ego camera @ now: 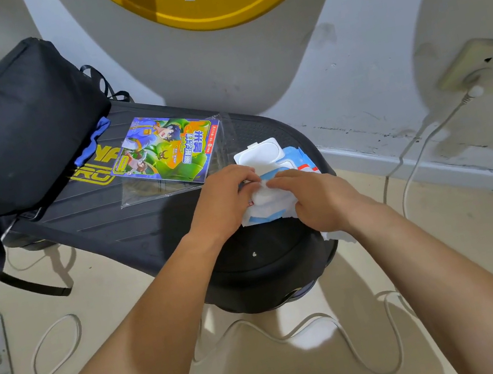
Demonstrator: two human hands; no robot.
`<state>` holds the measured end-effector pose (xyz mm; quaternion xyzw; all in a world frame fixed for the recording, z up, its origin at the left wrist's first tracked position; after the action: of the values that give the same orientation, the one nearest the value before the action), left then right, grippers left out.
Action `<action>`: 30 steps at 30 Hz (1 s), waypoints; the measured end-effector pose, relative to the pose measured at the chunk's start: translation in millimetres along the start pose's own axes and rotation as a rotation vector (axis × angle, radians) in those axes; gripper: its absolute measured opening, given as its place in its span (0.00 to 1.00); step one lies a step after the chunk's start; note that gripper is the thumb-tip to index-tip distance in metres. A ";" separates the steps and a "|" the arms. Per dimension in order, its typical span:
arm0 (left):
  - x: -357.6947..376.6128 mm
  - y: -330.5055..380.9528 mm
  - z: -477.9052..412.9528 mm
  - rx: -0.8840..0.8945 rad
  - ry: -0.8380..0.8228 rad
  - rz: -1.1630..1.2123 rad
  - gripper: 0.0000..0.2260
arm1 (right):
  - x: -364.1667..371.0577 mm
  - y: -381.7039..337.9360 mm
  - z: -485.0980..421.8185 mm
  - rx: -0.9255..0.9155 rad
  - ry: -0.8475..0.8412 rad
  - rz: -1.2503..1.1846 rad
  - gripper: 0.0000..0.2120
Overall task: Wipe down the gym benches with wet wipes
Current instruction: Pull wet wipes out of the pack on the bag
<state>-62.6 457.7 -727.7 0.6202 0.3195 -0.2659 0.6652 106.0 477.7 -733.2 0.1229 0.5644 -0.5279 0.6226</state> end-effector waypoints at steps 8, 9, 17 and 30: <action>-3.9 -0.1 -0.8 0.054 0.072 0.044 0.06 | -5.3 -0.7 -5.5 -0.047 -0.012 -0.179 0.33; -2.9 -2.2 -1.3 0.048 0.059 0.043 0.07 | -7.7 1.1 -4.4 -0.053 0.003 -0.223 0.33; 6.0 4.5 -2.2 -0.040 -0.015 -0.045 0.18 | -28.5 9.3 3.4 -0.127 0.308 -0.313 0.27; 12.1 10.6 -2.3 -0.074 -0.166 -0.079 0.16 | -23.3 14.7 15.1 -0.146 0.254 -0.169 0.33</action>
<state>-46.9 461.4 -729.9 0.5579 0.2969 -0.3305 0.7010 130.8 484.5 -715.3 0.0951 0.6836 -0.5165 0.5068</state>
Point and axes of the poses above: each hand's wrist, its own z-axis away from the middle knuckle, its own x-axis out of the palm, y = z × x, the point moved 5 cm from there along -z, towards the middle knuckle, and after that the axes turned 3 degrees about -x, right-handed, at the moved point
